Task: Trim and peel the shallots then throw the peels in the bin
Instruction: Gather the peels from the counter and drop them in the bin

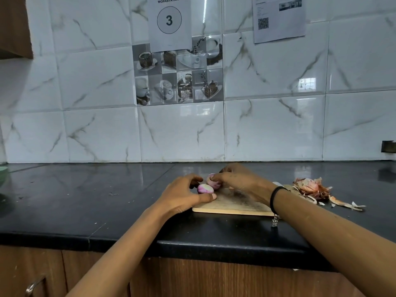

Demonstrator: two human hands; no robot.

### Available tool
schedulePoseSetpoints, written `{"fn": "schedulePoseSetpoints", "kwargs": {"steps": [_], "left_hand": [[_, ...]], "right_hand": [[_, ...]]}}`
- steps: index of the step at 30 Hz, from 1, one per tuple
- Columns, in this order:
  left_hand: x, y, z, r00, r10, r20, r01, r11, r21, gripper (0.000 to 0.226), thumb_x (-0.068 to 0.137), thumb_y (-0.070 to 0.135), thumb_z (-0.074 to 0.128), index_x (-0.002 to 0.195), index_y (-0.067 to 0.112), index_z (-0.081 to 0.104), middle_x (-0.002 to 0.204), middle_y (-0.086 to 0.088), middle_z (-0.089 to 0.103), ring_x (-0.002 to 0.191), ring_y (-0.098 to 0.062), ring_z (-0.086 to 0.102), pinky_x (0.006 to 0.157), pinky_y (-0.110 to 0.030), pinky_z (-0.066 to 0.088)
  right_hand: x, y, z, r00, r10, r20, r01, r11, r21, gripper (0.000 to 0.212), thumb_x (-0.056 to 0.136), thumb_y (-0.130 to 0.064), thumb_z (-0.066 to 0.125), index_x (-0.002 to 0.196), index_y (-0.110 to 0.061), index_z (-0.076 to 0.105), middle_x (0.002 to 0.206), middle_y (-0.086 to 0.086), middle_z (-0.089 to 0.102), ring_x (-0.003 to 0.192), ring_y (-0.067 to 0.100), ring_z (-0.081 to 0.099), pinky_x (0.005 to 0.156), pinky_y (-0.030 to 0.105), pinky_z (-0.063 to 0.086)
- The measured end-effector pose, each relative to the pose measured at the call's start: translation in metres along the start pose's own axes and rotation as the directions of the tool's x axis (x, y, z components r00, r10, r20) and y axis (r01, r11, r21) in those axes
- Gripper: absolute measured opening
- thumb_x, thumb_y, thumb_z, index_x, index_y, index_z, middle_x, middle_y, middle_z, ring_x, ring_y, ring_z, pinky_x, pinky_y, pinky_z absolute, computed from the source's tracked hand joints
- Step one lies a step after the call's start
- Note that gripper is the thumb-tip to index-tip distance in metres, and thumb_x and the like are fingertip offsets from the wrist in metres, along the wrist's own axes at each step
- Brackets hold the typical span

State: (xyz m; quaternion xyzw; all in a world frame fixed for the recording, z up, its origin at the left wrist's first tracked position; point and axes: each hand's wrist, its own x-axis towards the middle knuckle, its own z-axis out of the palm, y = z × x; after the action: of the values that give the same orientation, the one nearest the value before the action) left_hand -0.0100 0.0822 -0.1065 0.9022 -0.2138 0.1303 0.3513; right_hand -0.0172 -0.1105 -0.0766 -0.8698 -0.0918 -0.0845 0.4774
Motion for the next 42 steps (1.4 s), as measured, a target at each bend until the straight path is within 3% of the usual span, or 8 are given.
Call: {"fn": "schedulePoseSetpoints", "kwargs": {"steps": [8, 13, 17, 21, 27, 31, 37, 42], "left_hand": [[-0.002, -0.001, 0.001, 0.999, 0.003, 0.034, -0.004, 1.000, 0.024, 0.099, 0.061, 0.080, 0.071, 0.143, 0.031, 0.044, 0.128, 0.010, 0.060, 0.116, -0.010, 0.058, 0.103, -0.039, 0.048], [-0.003, 0.000, 0.000, 0.998, 0.011, 0.068, -0.012, 1.000, 0.021, 0.098, 0.061, 0.085, 0.067, 0.141, 0.034, 0.044, 0.133, 0.012, 0.058, 0.118, -0.010, 0.056, 0.106, -0.041, 0.046], [-0.004, 0.001, 0.001, 0.997, 0.021, 0.069, -0.020, 1.000, -0.008, 0.090, 0.064, 0.081, 0.069, 0.139, 0.036, 0.046, 0.134, 0.013, 0.057, 0.119, -0.009, 0.055, 0.106, -0.039, 0.045], [-0.004, 0.001, 0.001, 0.997, 0.029, 0.071, -0.026, 0.999, -0.041, 0.080, 0.071, 0.071, 0.073, 0.138, 0.035, 0.047, 0.136, 0.014, 0.055, 0.123, -0.009, 0.052, 0.105, -0.034, 0.042], [-0.002, 0.000, 0.002, 0.996, 0.019, 0.082, -0.013, 0.997, -0.072, 0.080, 0.073, 0.068, 0.075, 0.140, 0.035, 0.046, 0.140, 0.016, 0.053, 0.131, -0.008, 0.048, 0.107, -0.031, 0.036], [-0.003, 0.001, 0.002, 0.996, 0.016, 0.087, -0.010, 0.997, -0.079, 0.074, 0.076, 0.063, 0.075, 0.137, 0.035, 0.046, 0.137, 0.016, 0.054, 0.129, -0.007, 0.049, 0.103, -0.029, 0.036], [-0.003, 0.003, 0.002, 0.996, 0.022, 0.091, -0.014, 0.997, -0.081, 0.072, 0.077, 0.060, 0.075, 0.137, 0.034, 0.045, 0.136, 0.015, 0.054, 0.127, -0.008, 0.049, 0.102, -0.028, 0.036], [-0.003, 0.004, 0.002, 0.995, 0.026, 0.092, -0.019, 0.997, -0.077, 0.074, 0.077, 0.060, 0.075, 0.138, 0.034, 0.043, 0.138, 0.014, 0.053, 0.130, -0.009, 0.049, 0.103, -0.029, 0.036]], "right_hand": [[-0.012, 0.001, -0.013, 0.999, -0.035, -0.037, 0.024, 0.963, -0.267, 0.049, 0.093, -0.049, 0.063, 0.061, -0.017, 0.043, 0.054, -0.003, 0.039, 0.051, 0.013, 0.036, 0.055, 0.029, 0.026], [-0.039, 0.007, -0.038, 0.995, -0.020, -0.097, -0.009, 0.956, -0.293, 0.043, 0.096, -0.053, 0.058, 0.080, -0.013, 0.059, 0.078, 0.002, 0.058, 0.079, 0.018, 0.055, 0.068, 0.032, 0.036], [-0.057, 0.012, -0.063, 0.986, -0.024, -0.165, -0.022, 0.962, -0.272, 0.064, 0.097, -0.051, 0.057, 0.110, 0.012, 0.063, 0.111, 0.029, 0.067, 0.105, 0.042, 0.064, 0.090, 0.044, 0.049], [-0.066, 0.020, -0.085, 0.987, 0.007, -0.159, -0.043, 0.974, -0.223, 0.055, 0.096, -0.050, 0.059, 0.102, 0.004, 0.070, 0.104, 0.019, 0.073, 0.103, 0.033, 0.069, 0.100, 0.049, 0.052], [-0.087, 0.024, -0.110, 0.980, -0.011, -0.197, -0.067, 0.919, -0.388, 0.033, 0.089, -0.042, 0.073, 0.095, -0.009, 0.074, 0.091, -0.004, 0.071, 0.086, 0.011, 0.063, 0.070, 0.026, 0.047], [-0.091, 0.029, -0.113, 0.990, 0.052, -0.133, -0.113, 0.854, -0.507, 0.026, 0.078, -0.034, 0.084, 0.094, -0.015, 0.078, 0.090, -0.006, 0.073, 0.091, 0.011, 0.066, 0.082, 0.029, 0.052], [-0.088, 0.034, -0.103, 0.977, 0.023, -0.213, -0.124, 0.871, -0.476, 0.034, 0.076, -0.040, 0.085, 0.088, -0.010, 0.075, 0.086, 0.001, 0.072, 0.085, 0.016, 0.064, 0.065, 0.024, 0.044], [-0.089, 0.037, -0.102, 0.958, -0.013, -0.286, -0.186, 0.732, -0.655, 0.059, 0.077, -0.064, 0.073, 0.058, -0.020, 0.039, 0.058, -0.003, 0.040, 0.055, 0.016, 0.039, 0.051, 0.030, 0.025]]}}
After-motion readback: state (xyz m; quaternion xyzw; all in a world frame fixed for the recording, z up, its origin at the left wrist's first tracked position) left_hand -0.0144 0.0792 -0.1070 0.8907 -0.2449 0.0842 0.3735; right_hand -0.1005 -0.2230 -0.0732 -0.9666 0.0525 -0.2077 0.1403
